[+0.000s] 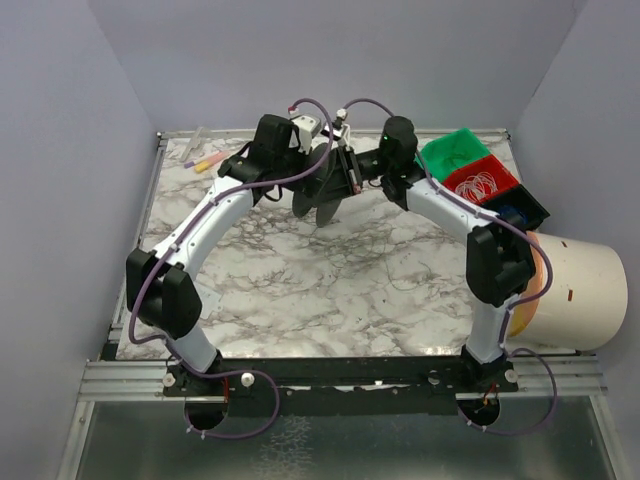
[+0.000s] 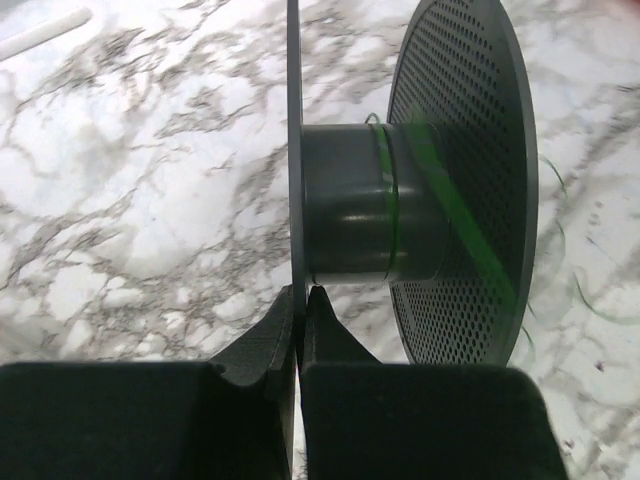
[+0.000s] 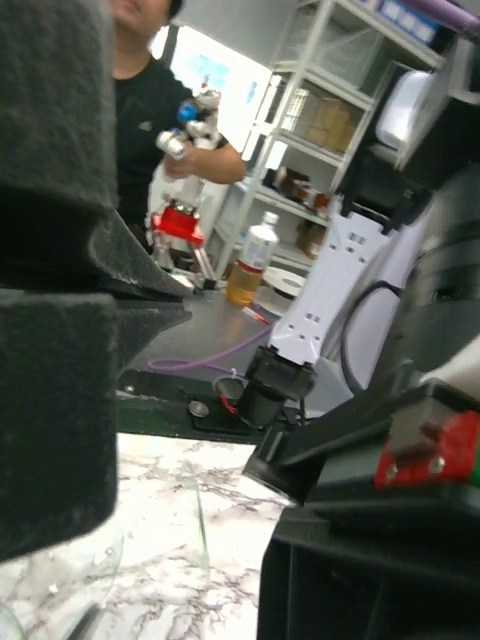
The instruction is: Wrap the cables
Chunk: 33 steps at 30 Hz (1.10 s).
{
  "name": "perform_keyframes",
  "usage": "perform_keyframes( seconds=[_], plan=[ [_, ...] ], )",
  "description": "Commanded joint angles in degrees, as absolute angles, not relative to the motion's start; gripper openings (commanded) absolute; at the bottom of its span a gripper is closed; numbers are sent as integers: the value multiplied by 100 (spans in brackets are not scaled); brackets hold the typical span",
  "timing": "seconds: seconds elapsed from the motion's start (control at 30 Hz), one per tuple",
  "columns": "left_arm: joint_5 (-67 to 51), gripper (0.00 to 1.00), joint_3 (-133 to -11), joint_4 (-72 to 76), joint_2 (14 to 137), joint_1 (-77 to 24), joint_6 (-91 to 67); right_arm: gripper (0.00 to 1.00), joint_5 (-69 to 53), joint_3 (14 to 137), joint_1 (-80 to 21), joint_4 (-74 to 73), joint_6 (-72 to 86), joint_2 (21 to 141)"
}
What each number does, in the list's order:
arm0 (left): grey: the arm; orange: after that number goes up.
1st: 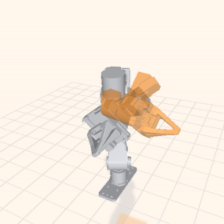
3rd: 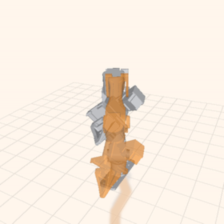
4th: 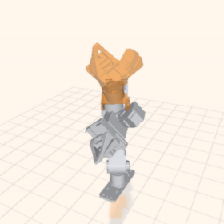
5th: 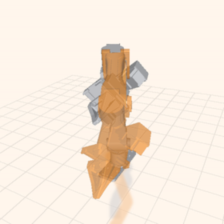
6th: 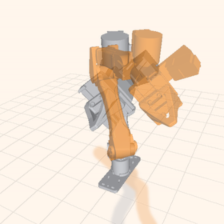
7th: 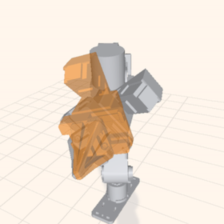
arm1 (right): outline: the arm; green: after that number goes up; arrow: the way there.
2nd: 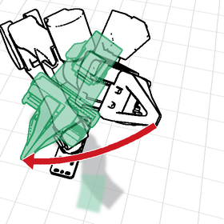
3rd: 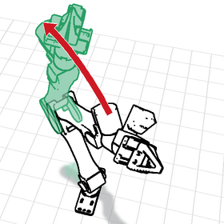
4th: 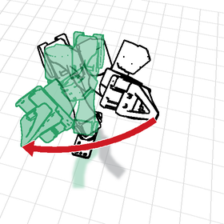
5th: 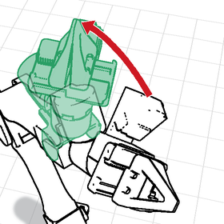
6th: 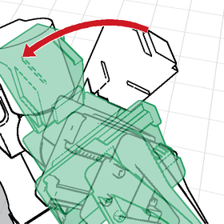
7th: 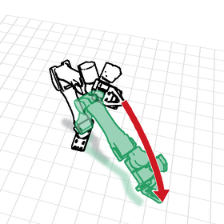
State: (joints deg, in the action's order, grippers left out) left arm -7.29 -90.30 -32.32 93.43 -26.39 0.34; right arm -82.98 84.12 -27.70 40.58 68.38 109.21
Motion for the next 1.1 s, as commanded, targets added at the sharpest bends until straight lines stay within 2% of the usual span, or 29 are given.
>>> perform_keyframes(
  seconds=[0.0, 0.03, 0.2, 0.33, 0.37, 0.5, 0.57, 0.63, 0.7, 0.8, 1.07],
  plan=[
    [-183, 0, -9486, -2972, 9522, -2543, -622, 1, -7297, 9463, -2902, -1379, 2288, 10760],
    [-226, 0, -9556, -2964, 9515, -2513, -704, 0, -7040, 9571, -2930, -1879, 1711, 10743],
    [-994, 0, -9746, -2662, 9407, -2147, -1252, 1, -6126, 8475, -2961, -1170, 1583, 10207],
    [-1224, 0, -10094, -2661, 9414, -2063, -1285, 1, -5581, 7915, -2950, -1265, -136, 9807],
    [-1230, 0, -10176, -2675, 9401, -2051, -1283, 5, -5328, 7710, -2946, -1230, -671, 9671],
    [-1303, 0, -10442, -2732, 9350, -1966, -1283, 34, -4352, 7132, -2961, -1142, -2140, 9351],
    [-1408, 0, -10518, -2742, 9327, -1937, -1303, 47, -4052, 6966, -2961, -978, -2360, 9302],
    [-1544, 0, -10594, -2746, 9322, -1910, -1353, 66, -3892, 6733, -2962, -620, -2416, 9233],
    [-1742, 0, -10668, -2736, 9324, -1874, -1417, 76, -3707, 6633, -2959, -373, -2340, 9266],
    [-1965, 0, -10740, -2643, 9277, -1802, -1542, 78, -3618, 6735, -2962, -517, -2338, 9451],
    [-2239, 0, -10825, -2539, 9255, -1671, -1767, 81, -3794, 6086, -3104, 86, -2941, 9545]
  ],
)
